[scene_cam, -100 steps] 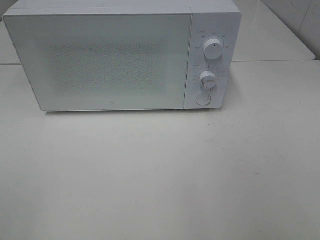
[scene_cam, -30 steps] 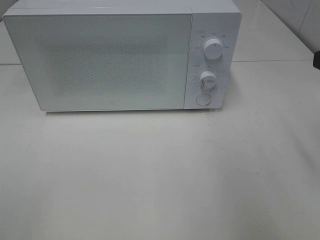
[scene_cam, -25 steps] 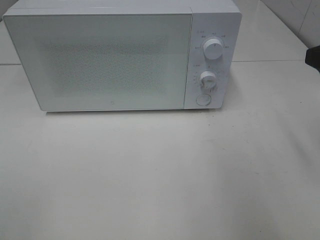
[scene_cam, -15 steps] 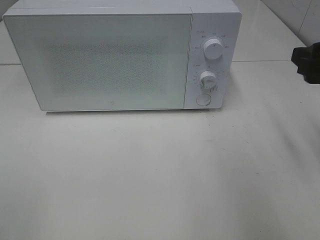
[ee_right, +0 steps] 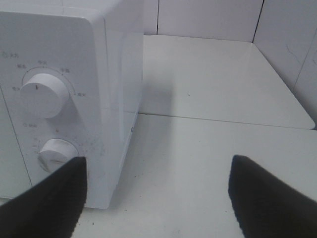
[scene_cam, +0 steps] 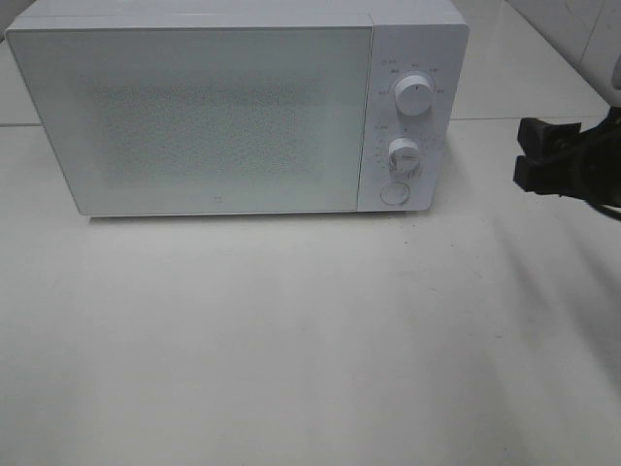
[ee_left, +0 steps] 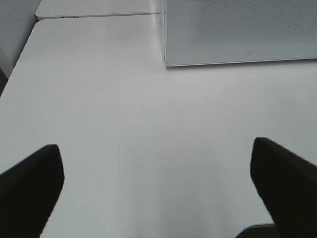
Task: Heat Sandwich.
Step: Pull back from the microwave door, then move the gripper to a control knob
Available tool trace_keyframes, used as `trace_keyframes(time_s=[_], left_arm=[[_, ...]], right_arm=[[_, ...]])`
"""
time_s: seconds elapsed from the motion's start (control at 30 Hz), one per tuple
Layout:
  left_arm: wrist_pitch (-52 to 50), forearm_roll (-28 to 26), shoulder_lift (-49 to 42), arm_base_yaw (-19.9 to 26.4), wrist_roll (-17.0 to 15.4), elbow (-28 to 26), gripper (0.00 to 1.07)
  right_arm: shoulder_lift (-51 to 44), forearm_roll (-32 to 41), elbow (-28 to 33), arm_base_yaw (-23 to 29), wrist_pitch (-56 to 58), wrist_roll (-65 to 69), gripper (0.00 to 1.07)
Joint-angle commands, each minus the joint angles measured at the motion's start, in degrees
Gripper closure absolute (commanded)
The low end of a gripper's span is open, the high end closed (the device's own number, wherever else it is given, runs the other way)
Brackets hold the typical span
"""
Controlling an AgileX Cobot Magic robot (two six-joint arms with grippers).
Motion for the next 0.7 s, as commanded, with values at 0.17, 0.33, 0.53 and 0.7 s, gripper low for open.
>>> trace_keyframes(time_s=[0.17,0.33,0.53,0.7], left_arm=[[-0.11,-0.17,-0.97,-0.34,-0.06,0.17,0.09],[-0.11,-0.17,-0.97,-0.34,-0.06,0.17,0.09],[-0.11,-0.17,-0.97,-0.34,-0.06,0.17,0.09],[-0.11,-0.17,-0.97,-0.34,-0.06,0.17,0.09]], right_arm=[[7.91,9.22,0.0,9.11,-12.66,-4.53,0.31],[13.24,14.44,-0.69,14.04,-17.65,-4.07,0.31],[19.37,19.14,-3.61,19.19,-20.86,-3.95,0.31],[22.4,20.34,-5.79,20.97,-21.66,-3.95,0.31]])
